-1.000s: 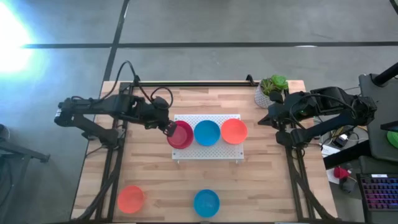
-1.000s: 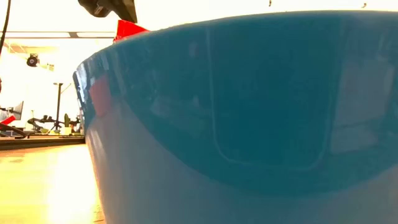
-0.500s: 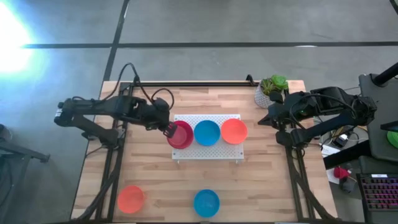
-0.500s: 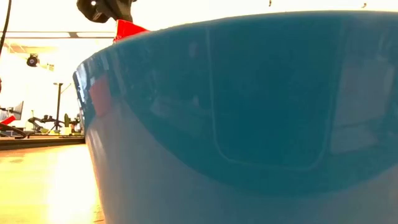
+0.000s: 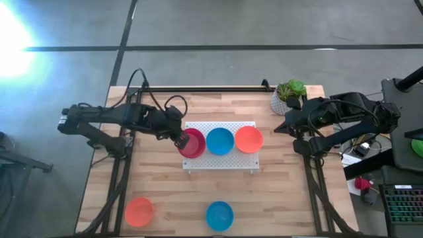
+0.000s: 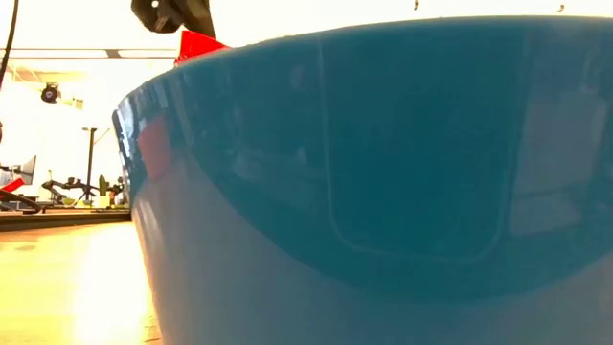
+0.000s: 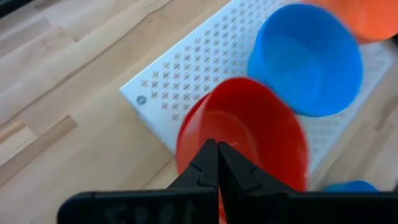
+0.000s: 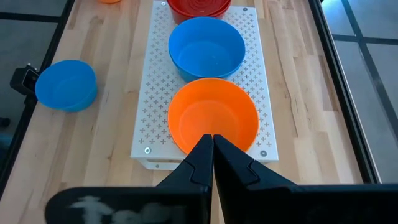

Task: Pick & Place Mini bowls
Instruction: Stack the red bowl on the red bowl on the shelf

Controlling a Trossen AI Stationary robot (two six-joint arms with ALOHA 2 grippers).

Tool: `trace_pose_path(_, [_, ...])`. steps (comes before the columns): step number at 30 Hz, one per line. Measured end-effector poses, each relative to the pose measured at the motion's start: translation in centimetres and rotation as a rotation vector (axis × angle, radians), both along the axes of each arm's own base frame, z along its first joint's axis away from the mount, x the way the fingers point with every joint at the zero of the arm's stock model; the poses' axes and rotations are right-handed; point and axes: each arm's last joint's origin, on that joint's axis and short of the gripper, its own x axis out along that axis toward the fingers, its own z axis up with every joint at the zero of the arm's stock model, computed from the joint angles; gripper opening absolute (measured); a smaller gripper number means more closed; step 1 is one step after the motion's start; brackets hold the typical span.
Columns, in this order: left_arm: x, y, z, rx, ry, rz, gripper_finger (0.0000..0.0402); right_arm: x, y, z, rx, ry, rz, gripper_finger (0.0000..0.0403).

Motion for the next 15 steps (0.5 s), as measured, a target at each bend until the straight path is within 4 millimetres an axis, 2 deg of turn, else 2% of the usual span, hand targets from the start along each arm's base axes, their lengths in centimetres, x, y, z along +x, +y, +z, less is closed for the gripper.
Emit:
trace_pose_path(4, [0.0, 0.0, -1.4, 0.000, 0.049, 0.006, 0.0000, 0.0, 0.0, 0.0, 0.000, 0.000, 0.000, 0.0008])
trace_pose_path(8, [0.1, 0.0, -1.7, 0.001, 0.057, 0.005, 0.0000, 0.0, 0.0, 0.0, 0.003, 0.000, -0.004, 0.0008])
trace_pose_path(11, [0.1, 0.0, -1.3, -0.003, 0.044, 0.002, 0.0000, 0.0, 0.0, 0.0, 0.003, -0.001, -0.003, 0.0008])
trace_pose_path(15, [-0.4, -0.3, 0.4, -0.051, -0.003, -0.022, 0.0000, 0.0, 0.0, 0.0, 0.004, -0.001, -0.004, 0.0008])
